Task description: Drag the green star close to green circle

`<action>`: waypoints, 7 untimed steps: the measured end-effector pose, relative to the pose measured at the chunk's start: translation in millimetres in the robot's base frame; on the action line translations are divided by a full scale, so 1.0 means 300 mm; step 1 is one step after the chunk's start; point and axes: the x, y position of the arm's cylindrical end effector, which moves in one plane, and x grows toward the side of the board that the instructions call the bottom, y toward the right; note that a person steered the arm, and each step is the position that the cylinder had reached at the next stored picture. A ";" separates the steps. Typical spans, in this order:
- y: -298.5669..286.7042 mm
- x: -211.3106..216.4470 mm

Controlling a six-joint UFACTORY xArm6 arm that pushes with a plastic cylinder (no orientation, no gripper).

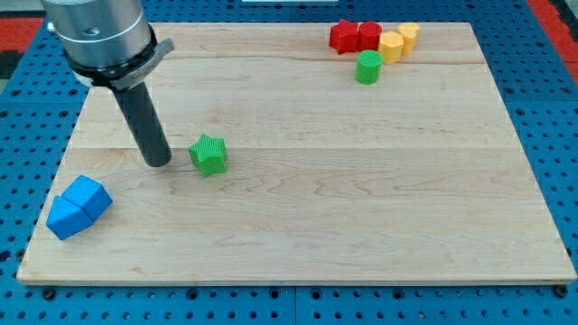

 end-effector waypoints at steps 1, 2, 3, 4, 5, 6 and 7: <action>0.177 -0.038; 0.323 -0.065; 0.373 -0.058; 0.228 0.075; 0.397 0.052; 0.500 -0.103; 0.663 -0.193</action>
